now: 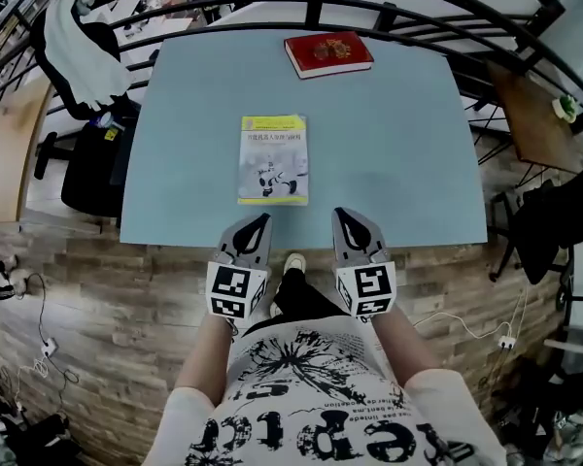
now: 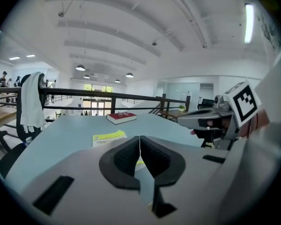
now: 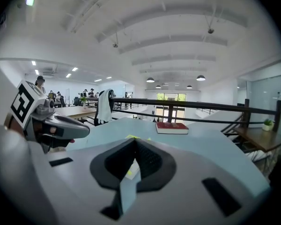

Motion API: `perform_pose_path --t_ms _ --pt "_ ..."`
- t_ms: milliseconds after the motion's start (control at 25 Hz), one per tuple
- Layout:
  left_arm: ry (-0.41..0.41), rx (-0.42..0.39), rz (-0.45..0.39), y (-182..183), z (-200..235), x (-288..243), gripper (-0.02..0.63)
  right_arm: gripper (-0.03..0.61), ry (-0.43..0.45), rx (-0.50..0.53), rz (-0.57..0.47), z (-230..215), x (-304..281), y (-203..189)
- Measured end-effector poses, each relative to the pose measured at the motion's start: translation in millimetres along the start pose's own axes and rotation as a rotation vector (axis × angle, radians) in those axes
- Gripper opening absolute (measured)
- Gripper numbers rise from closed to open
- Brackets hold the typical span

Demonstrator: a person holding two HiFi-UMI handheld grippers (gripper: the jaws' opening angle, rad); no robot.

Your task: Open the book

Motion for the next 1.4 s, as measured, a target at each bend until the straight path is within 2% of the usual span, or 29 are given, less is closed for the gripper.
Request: perform_pose_path --t_ms 280,520,560,640,720,1080,1280,1400 --pt "-0.06 -0.067 0.153 -8.8 27.7 -66.7 0.02 0.012 -0.027 -0.029 0.066 -25.5 -53.3 -2.0" --pt "-0.189 -0.15 0.379 -40.4 31.0 -113.4 0.023 0.012 -0.003 -0.064 0.141 -39.7 -82.2 -17.5" --pt "-0.206 -0.16 0.416 -47.3 32.1 -119.1 0.033 0.012 0.004 -0.074 0.15 -40.9 -86.5 -19.0" --pt "-0.235 -0.181 0.484 -60.7 34.1 -129.5 0.103 0.012 0.019 -0.093 0.168 -42.2 -93.9 -20.9" --pt "-0.255 -0.215 0.533 -70.4 35.2 -137.4 0.111 0.012 0.03 -0.104 0.181 -41.7 -98.3 -21.2" --pt "-0.353 -0.404 0.655 -91.1 26.1 -162.1 0.14 0.012 0.076 -0.097 0.26 -31.9 -99.0 -26.1" --pt "-0.358 -0.436 0.682 -93.7 29.1 -168.4 0.133 0.012 0.066 -0.095 0.27 -23.9 -93.9 -25.5" --pt "-0.373 -0.424 0.686 -91.9 29.7 -169.6 0.112 0.012 0.045 -0.1 0.26 -22.7 -90.7 -22.6"
Point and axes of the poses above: the fingertips, and each gripper's own axes: x backward along the fingers, z to its left, y out of its top, the point moved 6 cm from there along x, backward along the fingers, and after that the axes turned 3 degrees about -y, right-handed, at the moved point
